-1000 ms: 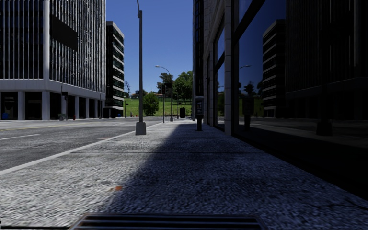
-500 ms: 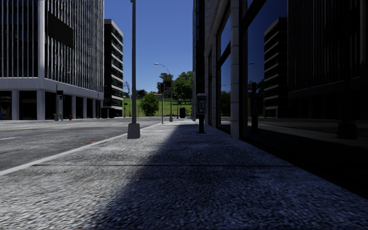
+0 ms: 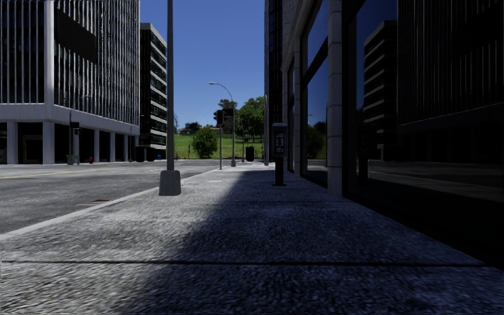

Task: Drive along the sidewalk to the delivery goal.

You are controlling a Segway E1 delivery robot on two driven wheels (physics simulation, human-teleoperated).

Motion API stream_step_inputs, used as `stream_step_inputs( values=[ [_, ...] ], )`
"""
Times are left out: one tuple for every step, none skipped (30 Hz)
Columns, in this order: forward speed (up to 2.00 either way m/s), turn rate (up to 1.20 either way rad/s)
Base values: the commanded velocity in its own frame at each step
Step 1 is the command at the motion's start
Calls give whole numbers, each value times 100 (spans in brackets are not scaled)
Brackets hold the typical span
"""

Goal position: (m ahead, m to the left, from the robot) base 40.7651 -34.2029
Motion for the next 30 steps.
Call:
stream_step_inputs(
  values=[
    [200,0],
    [200,0],
    [200,0],
    [200,0],
    [200,0],
    [200,0],
    [200,0],
    [200,0],
    [200,0],
    [200,0],
    [200,0],
    [200,0],
    [200,0],
    [200,0],
    [200,0],
    [200,0],
    [200,0],
    [200,0],
    [200,0],
    [200,0],
    [200,0],
    [200,0],
    [200,0],
    [200,0],
    [200,0],
    [200,0],
    [200,0],
    [200,0],
    [200,0],
    [200,0]
  ],
)
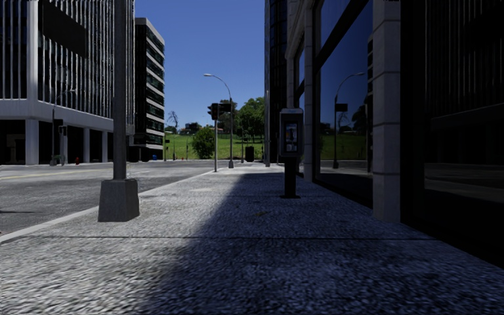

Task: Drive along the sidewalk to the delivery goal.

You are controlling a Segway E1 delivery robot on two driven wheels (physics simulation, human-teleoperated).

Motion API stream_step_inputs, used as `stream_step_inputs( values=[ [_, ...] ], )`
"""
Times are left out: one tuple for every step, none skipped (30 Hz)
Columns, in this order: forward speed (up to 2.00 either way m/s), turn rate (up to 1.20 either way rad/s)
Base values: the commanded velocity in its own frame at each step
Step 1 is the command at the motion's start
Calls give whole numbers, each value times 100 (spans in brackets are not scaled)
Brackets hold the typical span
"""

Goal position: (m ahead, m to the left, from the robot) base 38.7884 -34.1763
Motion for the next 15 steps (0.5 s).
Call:
stream_step_inputs(
  values=[
    [200,0],
    [200,0],
    [200,0],
    [200,0],
    [200,0],
    [200,0],
    [200,0],
    [200,0],
    [200,0],
    [200,0],
    [200,0],
    [200,0],
    [200,0],
    [200,0],
    [200,0]
  ],
)
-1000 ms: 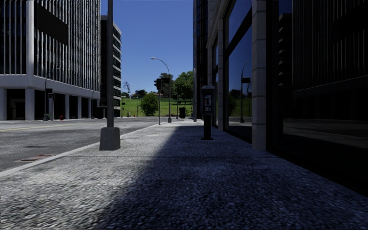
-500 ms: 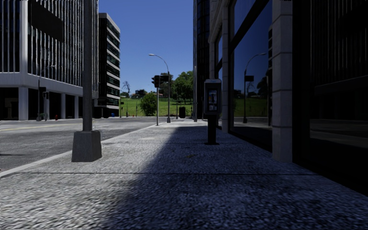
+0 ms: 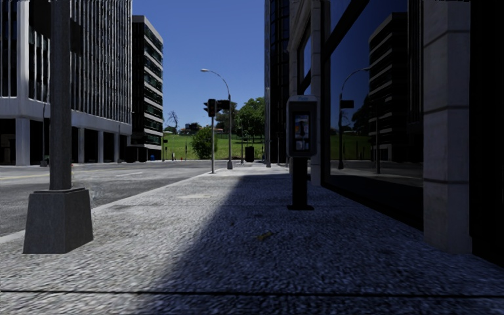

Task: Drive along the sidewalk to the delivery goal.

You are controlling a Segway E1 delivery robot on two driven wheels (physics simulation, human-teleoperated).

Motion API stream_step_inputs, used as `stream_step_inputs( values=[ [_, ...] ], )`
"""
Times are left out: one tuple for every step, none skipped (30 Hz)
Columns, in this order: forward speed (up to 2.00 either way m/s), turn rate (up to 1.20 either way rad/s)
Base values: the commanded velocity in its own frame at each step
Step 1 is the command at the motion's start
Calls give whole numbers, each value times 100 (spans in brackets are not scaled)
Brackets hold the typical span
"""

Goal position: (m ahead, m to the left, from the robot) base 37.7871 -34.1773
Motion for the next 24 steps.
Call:
stream_step_inputs(
  values=[
    [200,0],
    [200,0],
    [200,0],
    [200,0],
    [200,0],
    [200,0],
    [200,0],
    [200,0],
    [200,0],
    [200,0],
    [200,0],
    [200,0],
    [200,0],
    [200,0],
    [200,0],
    [200,0],
    [200,0],
    [200,0],
    [200,0],
    [200,0],
    [200,0],
    [200,0],
    [200,0],
    [200,0]
  ],
)
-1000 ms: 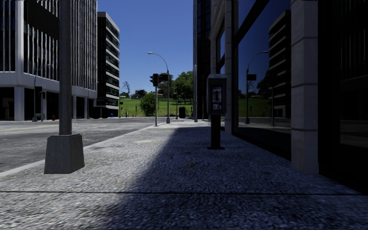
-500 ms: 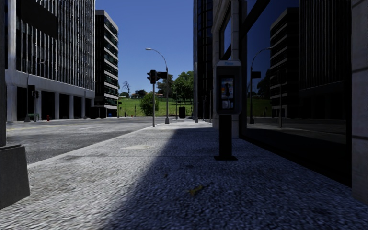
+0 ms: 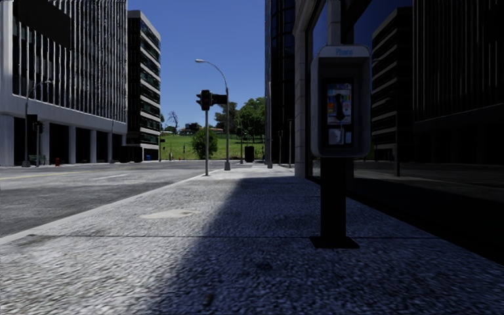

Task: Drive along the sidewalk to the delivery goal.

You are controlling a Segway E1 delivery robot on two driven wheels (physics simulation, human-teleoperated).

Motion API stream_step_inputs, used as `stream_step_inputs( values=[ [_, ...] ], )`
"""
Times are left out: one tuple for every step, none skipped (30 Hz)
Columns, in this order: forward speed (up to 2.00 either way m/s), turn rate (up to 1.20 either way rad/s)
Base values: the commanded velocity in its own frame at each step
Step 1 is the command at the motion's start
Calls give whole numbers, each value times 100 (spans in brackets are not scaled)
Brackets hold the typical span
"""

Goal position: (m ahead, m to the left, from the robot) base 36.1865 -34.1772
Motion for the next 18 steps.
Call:
stream_step_inputs(
  values=[
    [200,0],
    [200,0],
    [200,0],
    [200,0],
    [200,0],
    [200,0],
    [200,0],
    [200,0],
    [200,0],
    [200,0],
    [200,0],
    [200,0],
    [200,0],
    [200,0],
    [200,0],
    [200,0],
    [200,0],
    [200,0]
  ],
)
